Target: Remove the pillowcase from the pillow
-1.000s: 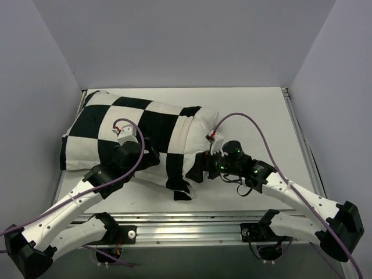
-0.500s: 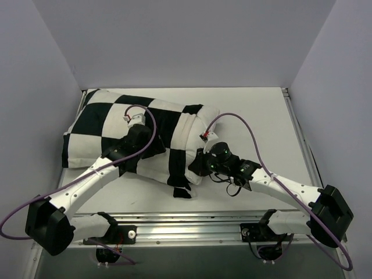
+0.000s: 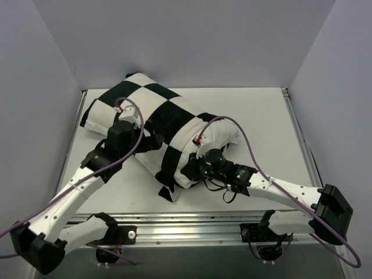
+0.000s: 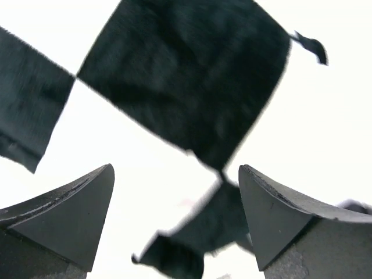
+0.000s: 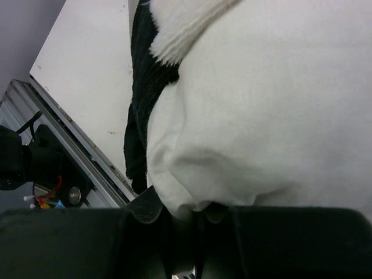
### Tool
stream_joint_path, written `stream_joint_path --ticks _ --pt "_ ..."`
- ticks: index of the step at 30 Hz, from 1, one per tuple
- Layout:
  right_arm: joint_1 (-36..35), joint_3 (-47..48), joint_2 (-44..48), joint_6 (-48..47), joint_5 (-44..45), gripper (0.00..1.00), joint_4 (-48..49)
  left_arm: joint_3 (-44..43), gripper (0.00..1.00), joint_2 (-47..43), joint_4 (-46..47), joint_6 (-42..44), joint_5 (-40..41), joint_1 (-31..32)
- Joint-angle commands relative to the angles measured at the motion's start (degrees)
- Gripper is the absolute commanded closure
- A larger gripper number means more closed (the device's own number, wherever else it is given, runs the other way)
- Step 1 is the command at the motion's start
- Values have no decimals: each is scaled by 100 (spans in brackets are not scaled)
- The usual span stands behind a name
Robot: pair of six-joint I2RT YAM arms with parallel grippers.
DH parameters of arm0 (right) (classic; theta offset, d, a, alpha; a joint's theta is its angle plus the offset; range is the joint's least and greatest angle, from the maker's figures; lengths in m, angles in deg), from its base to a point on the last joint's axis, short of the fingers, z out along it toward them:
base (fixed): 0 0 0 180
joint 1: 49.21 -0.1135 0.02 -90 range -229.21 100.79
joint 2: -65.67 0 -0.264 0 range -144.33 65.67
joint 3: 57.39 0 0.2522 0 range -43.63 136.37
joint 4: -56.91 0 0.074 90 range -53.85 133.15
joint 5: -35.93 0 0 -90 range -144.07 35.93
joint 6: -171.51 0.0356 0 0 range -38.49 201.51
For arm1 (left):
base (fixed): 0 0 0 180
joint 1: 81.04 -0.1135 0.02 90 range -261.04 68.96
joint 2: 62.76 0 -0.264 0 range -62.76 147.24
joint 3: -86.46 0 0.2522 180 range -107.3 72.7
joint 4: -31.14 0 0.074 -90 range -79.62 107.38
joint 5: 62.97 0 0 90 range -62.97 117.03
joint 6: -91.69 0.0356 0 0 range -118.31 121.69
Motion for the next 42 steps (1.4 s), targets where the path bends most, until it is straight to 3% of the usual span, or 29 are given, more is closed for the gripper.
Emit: stream_joint_path --ticks 1,2,7,13,24,27,30,31,33,39,42 --pt "66 509 -163 -139 -240 100 108 248 4 -831 -650 236 -289 55" --pt "145 579 -208 -156 -284 100 90 344 4 -1033 -1036 62 -359 73" --pt "233 957 -437 -288 -355 100 82 1460 8 -1447 -1251 -817 -1043 117" --pt "251 1169 -622 -368 -373 100 -6 2575 14 -1904 -182 -1714 -1940 152" --pt "251 1108 -692 -209 -469 100 152 3114 15 -1721 1148 -1618 -2320 328" --pt "251 1090 -683 -174 -478 100 169 3254 22 -1562 1507 -1812 -1968 328" --pt "260 1011 -709 -43 -504 100 301 3351 45 -1369 1798 -1935 -1722 328" --pt "260 993 -718 -16 -600 100 319 3343 65 -1282 1791 -1926 -1643 328" --pt "260 958 -675 19 -663 100 371 3203 95 -1263 1338 -1935 -1050 328" --pt "330 326 194 46 -838 100 731 3201 98 -1965 236 -2857 1499 144" --pt "348 -148 1204 54 -1014 100 811 3316 98 -2309 147 -3305 2196 47"
